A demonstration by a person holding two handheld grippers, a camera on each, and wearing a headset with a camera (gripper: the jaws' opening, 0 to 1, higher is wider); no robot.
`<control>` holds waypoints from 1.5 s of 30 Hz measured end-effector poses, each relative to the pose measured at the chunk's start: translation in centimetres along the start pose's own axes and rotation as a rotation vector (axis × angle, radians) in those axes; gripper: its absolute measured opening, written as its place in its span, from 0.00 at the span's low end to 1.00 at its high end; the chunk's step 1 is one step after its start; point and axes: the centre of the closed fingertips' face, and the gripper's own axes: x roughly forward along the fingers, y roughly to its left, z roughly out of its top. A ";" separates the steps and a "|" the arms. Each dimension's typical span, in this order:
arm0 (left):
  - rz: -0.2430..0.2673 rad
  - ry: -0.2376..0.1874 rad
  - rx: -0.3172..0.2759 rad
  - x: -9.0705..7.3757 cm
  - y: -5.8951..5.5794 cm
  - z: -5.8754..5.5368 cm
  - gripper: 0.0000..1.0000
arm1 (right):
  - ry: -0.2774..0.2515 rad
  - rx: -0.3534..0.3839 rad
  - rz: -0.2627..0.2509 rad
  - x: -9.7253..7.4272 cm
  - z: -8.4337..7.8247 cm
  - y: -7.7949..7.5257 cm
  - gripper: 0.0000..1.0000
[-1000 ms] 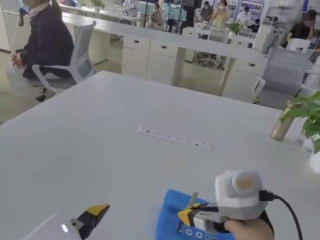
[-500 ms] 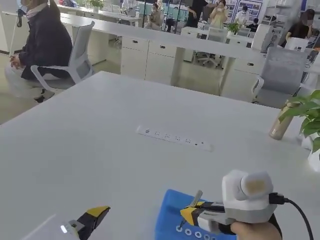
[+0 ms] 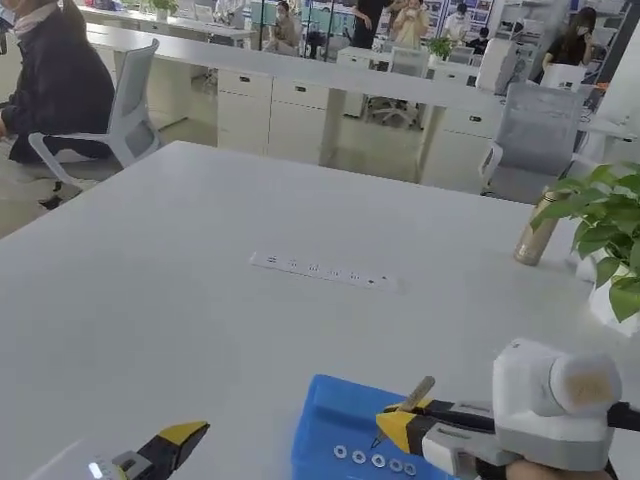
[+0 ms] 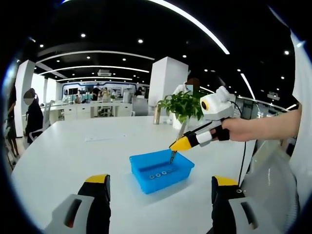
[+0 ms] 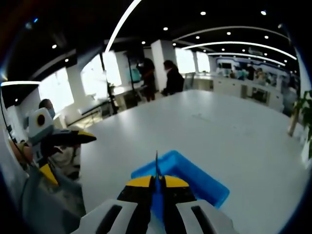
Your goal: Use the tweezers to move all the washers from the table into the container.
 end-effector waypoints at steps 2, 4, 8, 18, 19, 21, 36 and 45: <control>-0.018 0.009 0.009 0.1 -0.4 -0.1 0.85 | -0.002 0.007 -0.002 -0.7 -0.3 0.4 0.03; -0.037 0.022 0.030 0.2 -0.9 -0.2 0.83 | -0.008 0.021 0.008 -1.4 -0.5 0.9 0.03; -0.089 0.041 0.045 0.3 -1.9 -0.5 0.78 | 0.004 0.012 0.041 -2.2 -1.3 2.5 0.03; -0.244 0.089 0.069 0.4 -4.5 -0.9 0.50 | 0.117 -0.145 0.200 -2.9 -5.6 7.5 0.03; -0.255 0.096 0.082 0.4 -4.6 -0.9 0.48 | 0.128 -0.159 0.215 -2.9 -6.0 8.0 0.03; -0.303 0.111 0.101 0.5 -5.4 -0.8 0.43 | 0.149 -0.186 0.250 -2.9 -6.8 9.2 0.03; -0.582 0.225 0.251 -0.2 -10.9 -1.5 0.11 | 0.324 -0.519 0.339 -2.2 -10.2 12.5 0.03; -0.626 0.261 0.323 -0.3 -11.9 -1.9 0.04 | 0.371 -0.620 0.354 -2.4 -10.7 13.0 0.03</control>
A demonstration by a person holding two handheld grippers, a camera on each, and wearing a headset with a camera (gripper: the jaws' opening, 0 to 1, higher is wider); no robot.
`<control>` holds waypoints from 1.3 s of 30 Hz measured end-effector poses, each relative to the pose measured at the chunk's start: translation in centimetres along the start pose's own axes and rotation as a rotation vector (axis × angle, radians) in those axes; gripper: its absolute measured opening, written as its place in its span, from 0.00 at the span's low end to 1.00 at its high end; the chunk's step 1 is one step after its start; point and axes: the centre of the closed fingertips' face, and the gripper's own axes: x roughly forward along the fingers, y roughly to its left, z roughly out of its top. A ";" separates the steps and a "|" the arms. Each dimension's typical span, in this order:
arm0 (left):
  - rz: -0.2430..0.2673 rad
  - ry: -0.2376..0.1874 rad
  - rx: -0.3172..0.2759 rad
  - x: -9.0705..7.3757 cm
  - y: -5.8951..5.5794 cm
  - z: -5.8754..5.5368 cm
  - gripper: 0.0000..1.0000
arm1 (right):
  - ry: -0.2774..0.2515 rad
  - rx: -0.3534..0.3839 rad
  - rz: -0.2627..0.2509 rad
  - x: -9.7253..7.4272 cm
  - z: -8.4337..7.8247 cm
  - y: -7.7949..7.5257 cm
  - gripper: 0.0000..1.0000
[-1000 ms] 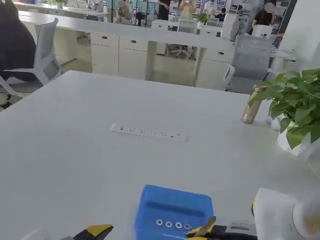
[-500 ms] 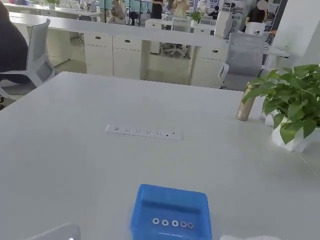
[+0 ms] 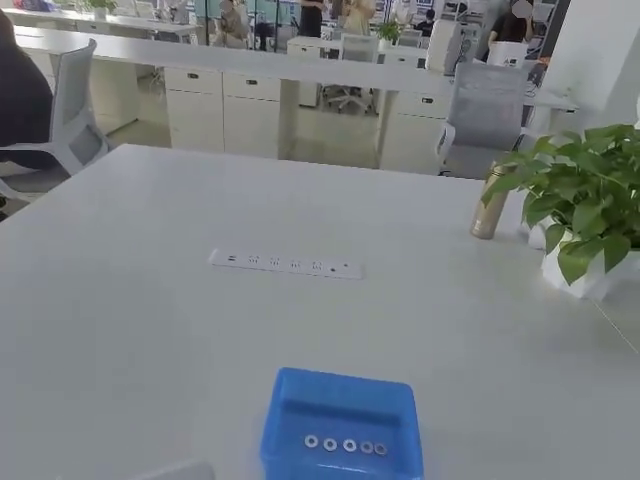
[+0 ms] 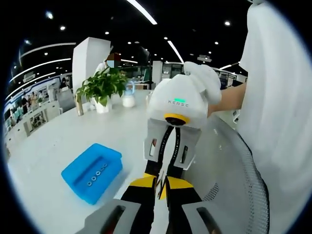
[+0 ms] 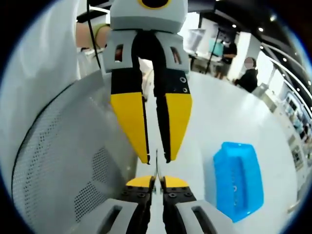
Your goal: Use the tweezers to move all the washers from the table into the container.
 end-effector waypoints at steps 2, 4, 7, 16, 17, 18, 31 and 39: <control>-0.009 0.008 0.012 0.1 -0.2 0.0 0.02 | 0.004 -0.008 0.001 0.0 0.0 0.0 0.03; -0.018 0.021 0.029 0.4 -0.4 -0.1 0.00 | 0.011 -0.011 0.000 0.0 -0.1 0.0 0.03; -0.010 0.047 0.067 0.6 -0.1 -0.3 0.00 | 0.019 -0.010 -0.003 0.1 -0.4 0.0 0.03; 0.011 0.165 0.136 1.3 1.8 -2.5 0.00 | 0.012 0.075 -0.050 0.5 -2.2 -1.7 0.05; 0.008 0.176 0.140 1.4 1.9 -2.8 0.00 | 0.011 0.087 -0.050 0.6 -2.3 -1.8 0.05; 0.010 0.191 0.147 1.6 2.2 -3.1 0.00 | 0.008 0.096 -0.055 0.8 -2.6 -2.1 0.05; -0.053 0.339 0.185 2.0 3.2 -6.5 0.00 | -0.104 0.252 -0.069 0.7 -2.7 -1.9 0.13; -0.083 0.448 0.200 2.3 4.1 -9.1 0.00 | -0.246 0.467 -0.233 -3.9 -3.8 -3.3 0.28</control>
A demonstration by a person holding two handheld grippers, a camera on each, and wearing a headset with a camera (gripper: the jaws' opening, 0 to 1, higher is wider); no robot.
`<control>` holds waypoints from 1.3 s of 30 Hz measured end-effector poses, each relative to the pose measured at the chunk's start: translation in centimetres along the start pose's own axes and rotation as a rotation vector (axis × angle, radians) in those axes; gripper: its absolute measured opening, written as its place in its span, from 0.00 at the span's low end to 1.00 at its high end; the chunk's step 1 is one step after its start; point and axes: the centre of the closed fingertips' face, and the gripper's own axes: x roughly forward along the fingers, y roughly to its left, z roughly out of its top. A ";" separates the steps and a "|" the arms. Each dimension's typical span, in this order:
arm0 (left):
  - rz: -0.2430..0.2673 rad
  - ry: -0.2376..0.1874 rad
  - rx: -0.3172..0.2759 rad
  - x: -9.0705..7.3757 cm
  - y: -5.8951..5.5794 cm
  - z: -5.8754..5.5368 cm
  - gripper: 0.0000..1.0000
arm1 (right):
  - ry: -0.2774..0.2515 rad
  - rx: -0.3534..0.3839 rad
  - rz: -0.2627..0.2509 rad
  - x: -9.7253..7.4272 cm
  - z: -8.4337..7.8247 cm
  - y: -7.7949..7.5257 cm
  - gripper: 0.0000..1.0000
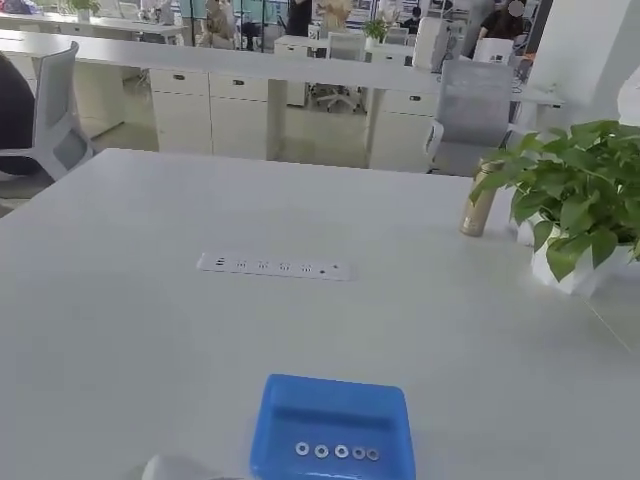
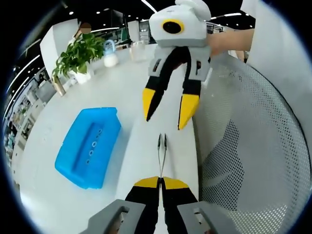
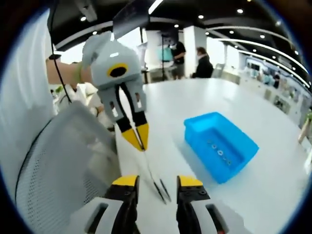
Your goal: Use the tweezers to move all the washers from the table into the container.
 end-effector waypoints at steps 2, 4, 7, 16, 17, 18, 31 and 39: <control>-0.005 0.029 0.002 0.5 0.1 -0.6 0.00 | -0.045 0.050 -0.062 -1.4 0.4 -1.1 0.33; -0.012 0.058 0.007 0.9 0.1 -1.1 0.00 | -0.080 0.085 -0.120 -2.7 0.8 -2.2 0.37; -0.021 0.086 0.007 1.4 0.2 -1.6 0.00 | -0.118 0.120 -0.179 -4.2 1.1 -3.2 0.41; -0.038 0.148 0.011 2.1 0.2 -2.3 0.00 | -0.195 0.180 -0.251 -6.0 2.3 -3.7 0.49; -0.040 0.152 0.010 2.1 0.2 -2.3 0.00 | -0.202 0.183 -0.256 -6.1 2.4 -3.7 0.50; -0.041 0.155 0.006 2.1 0.2 -2.4 0.00 | -0.212 0.185 -0.268 -6.2 2.5 -3.7 0.51; -0.044 0.212 -0.011 2.3 0.2 -2.8 0.00 | -0.302 0.234 -0.312 -8.1 3.5 -3.4 0.60; 0.061 0.108 -0.116 0.6 1.0 -1.5 0.18 | -0.331 0.213 -0.331 -10.0 3.4 -2.9 0.62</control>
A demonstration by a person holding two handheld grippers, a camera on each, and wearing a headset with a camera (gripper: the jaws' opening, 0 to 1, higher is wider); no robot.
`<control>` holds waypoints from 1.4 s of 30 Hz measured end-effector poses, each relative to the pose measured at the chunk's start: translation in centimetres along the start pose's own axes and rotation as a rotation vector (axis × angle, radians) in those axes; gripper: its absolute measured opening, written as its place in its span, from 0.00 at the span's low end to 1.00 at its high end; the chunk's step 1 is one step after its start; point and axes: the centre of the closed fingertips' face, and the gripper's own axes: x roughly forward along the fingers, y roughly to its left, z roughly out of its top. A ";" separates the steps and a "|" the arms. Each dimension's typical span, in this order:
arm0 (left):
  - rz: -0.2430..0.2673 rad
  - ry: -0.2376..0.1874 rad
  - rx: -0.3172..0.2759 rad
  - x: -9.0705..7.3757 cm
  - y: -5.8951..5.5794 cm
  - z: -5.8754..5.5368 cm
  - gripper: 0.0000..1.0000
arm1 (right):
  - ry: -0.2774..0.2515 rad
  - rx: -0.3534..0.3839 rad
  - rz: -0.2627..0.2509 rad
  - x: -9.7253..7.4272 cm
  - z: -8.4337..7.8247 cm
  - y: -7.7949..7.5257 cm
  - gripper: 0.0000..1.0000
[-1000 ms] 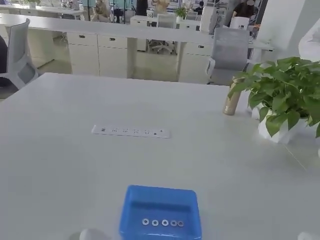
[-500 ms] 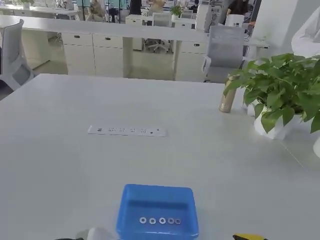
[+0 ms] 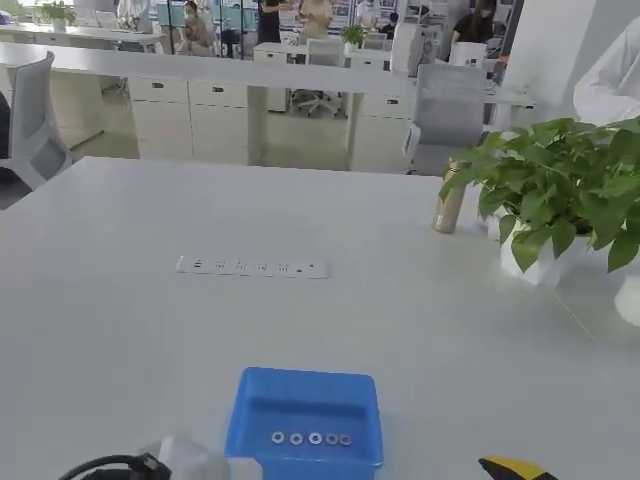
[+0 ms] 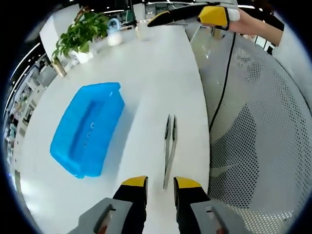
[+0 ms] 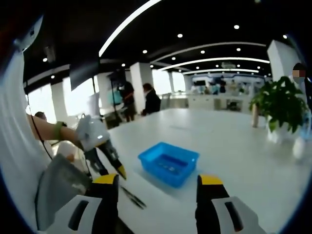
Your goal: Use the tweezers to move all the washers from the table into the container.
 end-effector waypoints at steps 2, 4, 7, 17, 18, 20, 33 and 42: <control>0.063 -0.083 -0.084 -1.6 0.4 0.9 0.20 | -0.015 -0.005 -0.001 -0.4 0.3 -0.1 0.64; 0.133 -0.189 -0.174 -3.5 0.8 1.8 0.25 | -0.034 -0.007 -0.005 -0.7 0.7 -0.2 0.66; 0.233 -0.337 -0.289 -6.6 1.3 2.7 0.35 | -0.093 -0.024 -0.023 -1.3 2.0 -0.5 0.71; 0.607 -0.730 -0.596 -17.4 3.2 2.1 0.63 | -0.175 -0.097 -0.145 -2.4 3.8 -2.3 0.95; 0.627 -0.741 -0.596 -17.9 3.1 2.1 0.67 | -0.183 -0.098 -0.155 -2.7 3.9 -2.4 0.96; 0.675 -0.755 -0.606 -19.1 3.1 1.8 0.74 | -0.202 -0.106 -0.190 -3.3 4.3 -2.7 0.98; 0.817 -0.951 -0.714 -23.1 1.1 2.0 0.99 | -0.200 -0.096 -0.215 -5.6 3.8 -2.3 0.99; 0.832 -0.975 -0.744 -22.7 0.1 2.6 0.99 | -0.166 -0.103 -0.190 -5.6 3.4 -2.0 0.99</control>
